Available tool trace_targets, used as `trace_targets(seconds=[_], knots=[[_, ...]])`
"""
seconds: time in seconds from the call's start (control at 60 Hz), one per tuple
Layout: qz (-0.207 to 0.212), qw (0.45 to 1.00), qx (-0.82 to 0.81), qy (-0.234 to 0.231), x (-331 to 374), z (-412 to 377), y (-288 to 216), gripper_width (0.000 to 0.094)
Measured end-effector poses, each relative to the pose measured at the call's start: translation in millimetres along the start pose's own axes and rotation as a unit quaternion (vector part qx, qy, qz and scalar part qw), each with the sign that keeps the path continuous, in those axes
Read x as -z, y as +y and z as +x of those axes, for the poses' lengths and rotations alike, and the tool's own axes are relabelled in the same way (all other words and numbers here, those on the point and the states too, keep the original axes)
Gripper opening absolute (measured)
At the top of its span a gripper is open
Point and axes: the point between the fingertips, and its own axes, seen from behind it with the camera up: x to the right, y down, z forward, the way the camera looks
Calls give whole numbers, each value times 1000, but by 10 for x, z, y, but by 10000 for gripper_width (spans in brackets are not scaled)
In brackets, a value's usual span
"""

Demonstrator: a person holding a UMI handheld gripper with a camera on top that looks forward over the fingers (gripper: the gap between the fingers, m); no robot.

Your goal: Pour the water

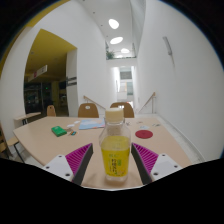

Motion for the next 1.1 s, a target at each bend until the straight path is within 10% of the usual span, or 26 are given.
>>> trace_targets(seconds=[0.1,0.167,0.383,0.683,0.833,1.1], knots=[[35,999,-10,22,-186,93,-166,807],[38,999,-24,22,-264,86,-155,524],[47,998,-13,45,-297,146,-114,317],[17,968,215,127,-661,795,-700,286],[-1,839,504,205,-1263,1220,-1503,284],[-47,473,862,174,-2153,1117,-1692,290]])
